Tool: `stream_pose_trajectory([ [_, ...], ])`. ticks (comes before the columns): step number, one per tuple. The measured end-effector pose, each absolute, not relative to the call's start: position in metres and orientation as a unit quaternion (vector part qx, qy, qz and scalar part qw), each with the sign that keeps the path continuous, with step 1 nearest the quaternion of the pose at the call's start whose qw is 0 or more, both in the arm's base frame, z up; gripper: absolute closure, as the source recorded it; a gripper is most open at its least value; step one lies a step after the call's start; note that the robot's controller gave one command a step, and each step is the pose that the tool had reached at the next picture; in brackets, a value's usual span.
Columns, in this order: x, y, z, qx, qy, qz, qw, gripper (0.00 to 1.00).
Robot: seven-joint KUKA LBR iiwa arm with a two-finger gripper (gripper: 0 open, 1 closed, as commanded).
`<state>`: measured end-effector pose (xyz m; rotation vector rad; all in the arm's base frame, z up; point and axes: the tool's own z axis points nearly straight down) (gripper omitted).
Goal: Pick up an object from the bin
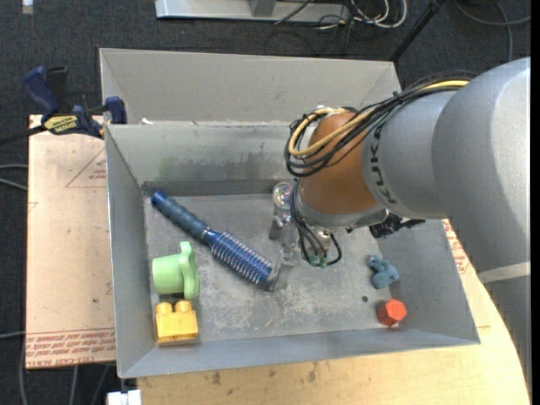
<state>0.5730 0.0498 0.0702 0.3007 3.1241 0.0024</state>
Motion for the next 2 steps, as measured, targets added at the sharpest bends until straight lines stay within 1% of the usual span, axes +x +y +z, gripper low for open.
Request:
stream_pose_trajectory([
  [1,0.529,0.046,0.094,0.215,0.977,0.001,0.000,0.00],
  [2,0.498,-0.004,0.179,0.038,0.999,0.000,0.003,0.00],
])
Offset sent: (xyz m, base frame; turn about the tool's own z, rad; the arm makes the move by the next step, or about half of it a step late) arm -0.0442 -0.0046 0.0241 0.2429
